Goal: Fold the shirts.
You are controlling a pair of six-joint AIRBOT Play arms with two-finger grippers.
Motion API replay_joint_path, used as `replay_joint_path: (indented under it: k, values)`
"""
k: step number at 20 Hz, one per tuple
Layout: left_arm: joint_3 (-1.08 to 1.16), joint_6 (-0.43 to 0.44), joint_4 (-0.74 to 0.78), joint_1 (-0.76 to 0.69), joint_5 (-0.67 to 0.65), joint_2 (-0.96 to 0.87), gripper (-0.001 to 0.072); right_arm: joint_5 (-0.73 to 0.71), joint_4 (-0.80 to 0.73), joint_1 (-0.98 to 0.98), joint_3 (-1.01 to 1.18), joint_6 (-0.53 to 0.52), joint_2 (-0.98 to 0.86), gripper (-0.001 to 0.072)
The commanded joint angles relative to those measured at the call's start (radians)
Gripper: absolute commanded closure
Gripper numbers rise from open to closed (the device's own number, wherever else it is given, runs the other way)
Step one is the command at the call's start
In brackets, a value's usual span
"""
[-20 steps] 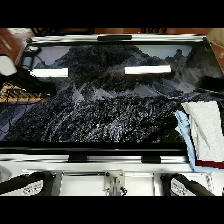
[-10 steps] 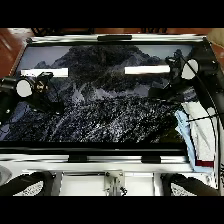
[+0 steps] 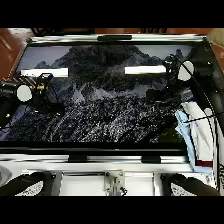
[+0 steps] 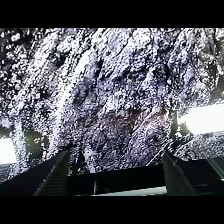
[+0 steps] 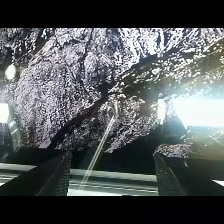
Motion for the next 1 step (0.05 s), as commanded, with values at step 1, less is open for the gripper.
replay_joint_path:
  k: [1]
  values:
    - [-0.002,-0.001,0.0,0.0,-0.014,0.001,-0.0004,0.001,0.0,0.001,0.0,-0.001,-0.001,0.0087]
